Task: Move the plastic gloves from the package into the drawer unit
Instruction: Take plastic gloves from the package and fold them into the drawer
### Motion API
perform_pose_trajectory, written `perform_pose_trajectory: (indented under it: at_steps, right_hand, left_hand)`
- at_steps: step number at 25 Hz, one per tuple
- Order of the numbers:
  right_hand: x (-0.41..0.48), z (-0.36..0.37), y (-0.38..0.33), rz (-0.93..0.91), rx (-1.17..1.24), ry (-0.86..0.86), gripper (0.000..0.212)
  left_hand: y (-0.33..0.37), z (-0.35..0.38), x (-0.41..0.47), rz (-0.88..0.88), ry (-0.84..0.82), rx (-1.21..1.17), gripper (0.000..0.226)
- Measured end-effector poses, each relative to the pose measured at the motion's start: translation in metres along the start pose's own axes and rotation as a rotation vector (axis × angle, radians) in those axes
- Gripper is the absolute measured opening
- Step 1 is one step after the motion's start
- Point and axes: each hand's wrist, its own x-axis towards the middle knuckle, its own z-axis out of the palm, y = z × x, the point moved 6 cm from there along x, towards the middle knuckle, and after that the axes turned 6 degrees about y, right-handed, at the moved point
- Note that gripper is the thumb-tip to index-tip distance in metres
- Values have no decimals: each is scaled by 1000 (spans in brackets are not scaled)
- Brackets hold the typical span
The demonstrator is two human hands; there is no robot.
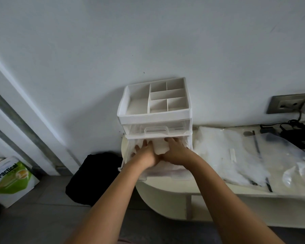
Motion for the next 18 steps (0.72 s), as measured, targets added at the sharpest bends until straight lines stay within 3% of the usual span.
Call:
perform_pose_trajectory:
  at_steps: [2,4,5,9,13,18]
  right_hand:
    - [1,-3,4,85,125,28,72]
    - [1,-5,4,164,217,31,67]
    - [0,-6,3,189,232,33,66]
    - [-4,-12,-4,193,184,9,55]
    - [-28,-42,-15,26,93,-119,15]
    - [-52,-101,3,-87,35,-133,21]
  left_hand:
    - [4,5,0,-5,-36,11,126]
    - [6,5,-3,-36,-63,61,149]
    - [7,4,-6,-54,-91,74,148]
    - [16,0,-21,-86,-145,136,114]
    - [17,1,-24,-109,-170,139,122]
    - [11,-4,-21,-91,-160,165,121]
